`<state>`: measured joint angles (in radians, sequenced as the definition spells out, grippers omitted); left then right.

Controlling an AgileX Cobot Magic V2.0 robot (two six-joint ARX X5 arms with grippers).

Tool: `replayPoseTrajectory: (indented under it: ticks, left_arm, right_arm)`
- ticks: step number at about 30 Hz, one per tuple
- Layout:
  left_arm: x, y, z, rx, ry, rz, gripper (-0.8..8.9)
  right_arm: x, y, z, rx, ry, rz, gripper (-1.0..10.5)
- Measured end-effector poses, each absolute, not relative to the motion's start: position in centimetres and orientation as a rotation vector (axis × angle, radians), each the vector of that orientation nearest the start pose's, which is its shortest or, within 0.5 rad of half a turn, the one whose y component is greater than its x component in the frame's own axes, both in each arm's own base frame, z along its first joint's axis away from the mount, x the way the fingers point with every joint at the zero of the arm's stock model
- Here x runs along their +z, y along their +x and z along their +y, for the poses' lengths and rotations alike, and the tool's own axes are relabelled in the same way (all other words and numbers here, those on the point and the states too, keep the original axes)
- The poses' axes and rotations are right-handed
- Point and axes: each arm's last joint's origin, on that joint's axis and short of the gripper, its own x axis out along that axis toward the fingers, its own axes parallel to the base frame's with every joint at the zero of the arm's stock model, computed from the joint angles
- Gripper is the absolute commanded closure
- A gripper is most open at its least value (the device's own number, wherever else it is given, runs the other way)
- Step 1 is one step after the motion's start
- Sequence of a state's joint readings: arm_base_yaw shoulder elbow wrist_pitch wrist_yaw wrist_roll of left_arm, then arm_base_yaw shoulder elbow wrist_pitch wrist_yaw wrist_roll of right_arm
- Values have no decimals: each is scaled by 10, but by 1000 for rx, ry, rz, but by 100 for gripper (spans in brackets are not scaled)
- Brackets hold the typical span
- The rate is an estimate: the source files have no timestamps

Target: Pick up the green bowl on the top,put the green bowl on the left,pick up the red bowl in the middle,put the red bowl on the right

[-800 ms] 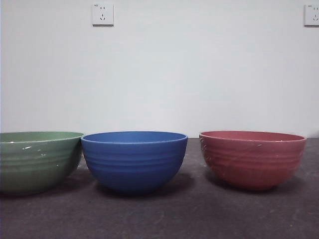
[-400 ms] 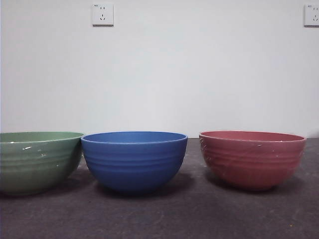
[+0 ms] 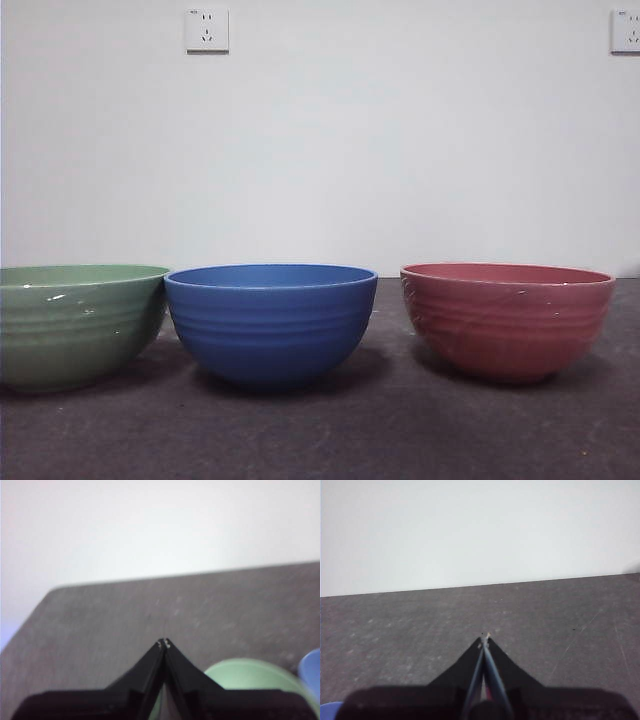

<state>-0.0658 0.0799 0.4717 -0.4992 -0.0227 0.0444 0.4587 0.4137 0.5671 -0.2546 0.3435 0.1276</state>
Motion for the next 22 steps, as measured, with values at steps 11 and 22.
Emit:
replayPoseTrajectory:
  ticks: [11, 22]
  left_arm:
    - [169, 92, -2, -21, 48, 178, 817]
    - [153, 94, -3, -40, 46, 201, 817]
  right_arm:
    - [294, 99, 38, 107, 75, 131, 945]
    - [292, 99, 38, 105, 68, 147, 945]
